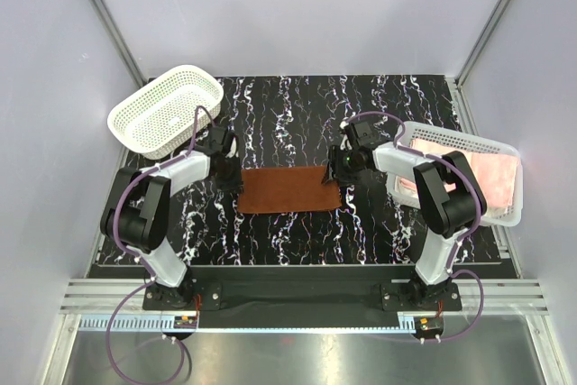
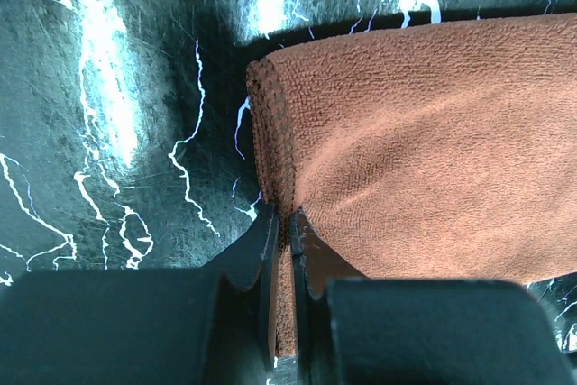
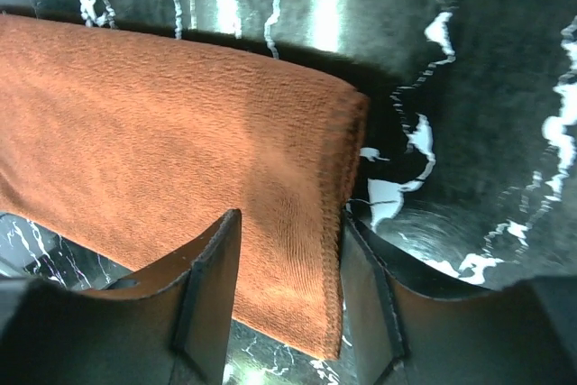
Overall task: Fold and stack the towels
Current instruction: Neatly place the folded towel into the bin
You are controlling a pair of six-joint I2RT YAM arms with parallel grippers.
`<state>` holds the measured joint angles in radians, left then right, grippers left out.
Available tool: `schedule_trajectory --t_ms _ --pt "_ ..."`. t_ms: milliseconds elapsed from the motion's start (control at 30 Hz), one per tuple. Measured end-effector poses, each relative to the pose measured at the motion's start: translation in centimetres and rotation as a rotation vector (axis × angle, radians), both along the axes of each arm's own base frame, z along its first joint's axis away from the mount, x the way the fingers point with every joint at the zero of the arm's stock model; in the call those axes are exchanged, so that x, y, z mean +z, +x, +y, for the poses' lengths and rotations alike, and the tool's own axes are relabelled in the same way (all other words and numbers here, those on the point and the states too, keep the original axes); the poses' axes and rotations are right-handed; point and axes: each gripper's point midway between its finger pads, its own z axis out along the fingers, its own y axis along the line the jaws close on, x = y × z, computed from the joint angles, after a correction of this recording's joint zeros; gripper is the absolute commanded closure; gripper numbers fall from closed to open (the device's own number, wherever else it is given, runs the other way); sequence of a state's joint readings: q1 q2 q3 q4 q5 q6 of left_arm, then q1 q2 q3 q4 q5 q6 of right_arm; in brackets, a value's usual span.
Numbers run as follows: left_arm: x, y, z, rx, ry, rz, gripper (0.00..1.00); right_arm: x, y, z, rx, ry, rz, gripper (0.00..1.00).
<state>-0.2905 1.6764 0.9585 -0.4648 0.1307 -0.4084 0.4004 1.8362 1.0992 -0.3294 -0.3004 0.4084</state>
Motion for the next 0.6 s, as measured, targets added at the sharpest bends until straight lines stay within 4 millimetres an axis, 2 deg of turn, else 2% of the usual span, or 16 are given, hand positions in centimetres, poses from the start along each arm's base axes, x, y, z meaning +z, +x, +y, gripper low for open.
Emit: schedule_trajectory --t_ms 233,367,400,500,600 --pt "-0.1 -0.1 0.0 0.014 -0.008 -0.009 0.93 -0.3 -0.3 0.8 0.023 0.015 -0.018 0.59" --pt "0.0 -0.1 0.0 0.02 -0.014 -0.021 0.93 -0.6 -0.6 0.7 0.019 0.018 -0.022 0.74" --pt "0.0 -0.1 0.0 0.023 -0.015 -0.022 0.93 -0.7 -0.7 0.7 0.017 0.02 -0.02 0.83" --pt "-0.1 -0.1 0.0 0.029 -0.017 -0.021 0.94 -0.8 -1.2 0.6 0.014 0.022 -0.012 1.0" --pt "0.0 -0.1 -0.1 0.033 -0.023 -0.021 0.94 -0.8 -1.4 0.3 0.008 0.01 -0.003 1.0"
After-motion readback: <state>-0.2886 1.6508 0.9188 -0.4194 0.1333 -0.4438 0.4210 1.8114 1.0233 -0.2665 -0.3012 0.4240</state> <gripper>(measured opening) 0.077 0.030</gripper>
